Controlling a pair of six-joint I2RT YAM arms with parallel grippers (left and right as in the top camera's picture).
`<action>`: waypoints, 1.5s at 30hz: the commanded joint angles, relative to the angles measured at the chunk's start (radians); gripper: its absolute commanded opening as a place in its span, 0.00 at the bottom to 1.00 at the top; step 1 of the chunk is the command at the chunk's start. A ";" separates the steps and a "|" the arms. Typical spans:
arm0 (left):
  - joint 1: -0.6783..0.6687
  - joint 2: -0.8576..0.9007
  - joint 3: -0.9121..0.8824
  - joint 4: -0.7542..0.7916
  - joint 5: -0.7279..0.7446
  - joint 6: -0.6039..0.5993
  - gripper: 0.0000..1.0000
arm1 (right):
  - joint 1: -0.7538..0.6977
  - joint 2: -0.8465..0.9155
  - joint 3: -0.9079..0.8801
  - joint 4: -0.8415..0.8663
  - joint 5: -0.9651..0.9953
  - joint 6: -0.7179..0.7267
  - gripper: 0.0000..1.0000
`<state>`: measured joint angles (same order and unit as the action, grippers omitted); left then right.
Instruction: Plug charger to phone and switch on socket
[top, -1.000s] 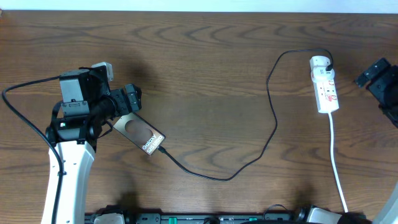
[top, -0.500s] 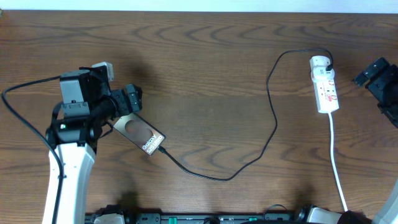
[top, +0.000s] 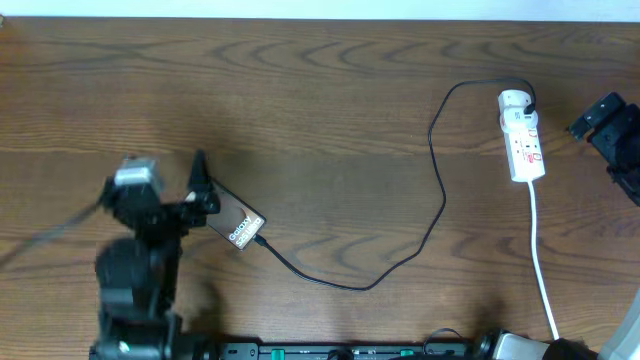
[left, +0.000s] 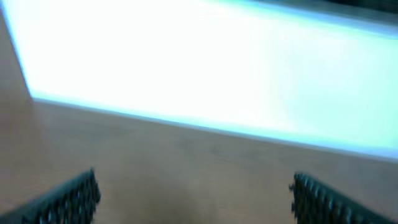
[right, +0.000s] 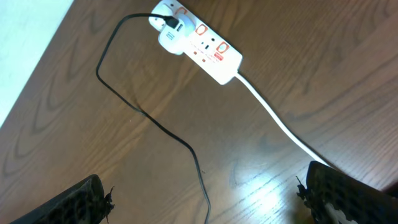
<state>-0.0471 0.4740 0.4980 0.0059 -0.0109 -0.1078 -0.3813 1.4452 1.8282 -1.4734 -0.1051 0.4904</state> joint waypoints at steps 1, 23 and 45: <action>0.036 -0.158 -0.209 0.176 -0.045 0.025 0.96 | 0.003 0.001 -0.002 -0.001 -0.002 0.010 0.99; 0.149 -0.401 -0.493 -0.066 0.150 0.022 0.96 | 0.003 0.001 -0.002 -0.001 -0.002 0.010 0.99; 0.149 -0.389 -0.493 -0.066 0.150 0.022 0.96 | 0.003 0.001 -0.002 -0.001 -0.002 0.010 0.99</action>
<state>0.0967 0.0834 0.0116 -0.0143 0.1062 -0.0998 -0.3813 1.4464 1.8267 -1.4738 -0.1051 0.4904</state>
